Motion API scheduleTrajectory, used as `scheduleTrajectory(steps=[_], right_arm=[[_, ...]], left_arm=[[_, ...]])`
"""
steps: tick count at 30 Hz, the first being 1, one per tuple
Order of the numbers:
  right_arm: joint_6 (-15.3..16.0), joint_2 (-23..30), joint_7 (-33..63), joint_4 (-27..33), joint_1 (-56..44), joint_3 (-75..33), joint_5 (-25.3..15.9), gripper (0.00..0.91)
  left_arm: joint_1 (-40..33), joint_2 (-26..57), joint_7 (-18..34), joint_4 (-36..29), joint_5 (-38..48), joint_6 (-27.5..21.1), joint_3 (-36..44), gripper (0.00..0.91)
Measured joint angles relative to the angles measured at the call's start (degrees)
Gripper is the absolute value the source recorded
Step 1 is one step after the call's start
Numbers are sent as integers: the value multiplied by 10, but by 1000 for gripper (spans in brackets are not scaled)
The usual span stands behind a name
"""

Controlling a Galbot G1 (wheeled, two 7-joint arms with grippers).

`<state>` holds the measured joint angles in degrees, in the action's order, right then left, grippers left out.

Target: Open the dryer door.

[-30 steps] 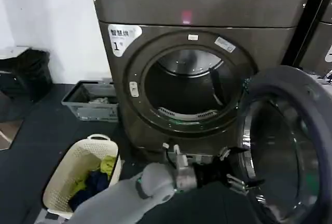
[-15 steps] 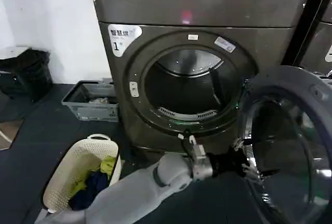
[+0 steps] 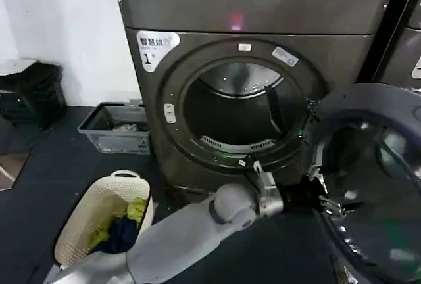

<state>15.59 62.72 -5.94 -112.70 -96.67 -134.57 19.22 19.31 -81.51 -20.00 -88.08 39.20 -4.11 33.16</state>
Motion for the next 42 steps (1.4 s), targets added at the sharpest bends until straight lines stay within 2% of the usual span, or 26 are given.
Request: scheduleTrajectory(steps=[26,34,42], right_arm=[[-2,-16,-2,29,-12,-37,-1,907],[-2,-20,-3,33,-15,-46,-1,907],[-4,-21,-4,34,-20,-54,-1,907]], left_arm=[[-29,-80,7,81,-6,12,20,907],[-34,-106,21,104,-31,25,21,907],[-37,-107,24,127,-39,30,21,907]])
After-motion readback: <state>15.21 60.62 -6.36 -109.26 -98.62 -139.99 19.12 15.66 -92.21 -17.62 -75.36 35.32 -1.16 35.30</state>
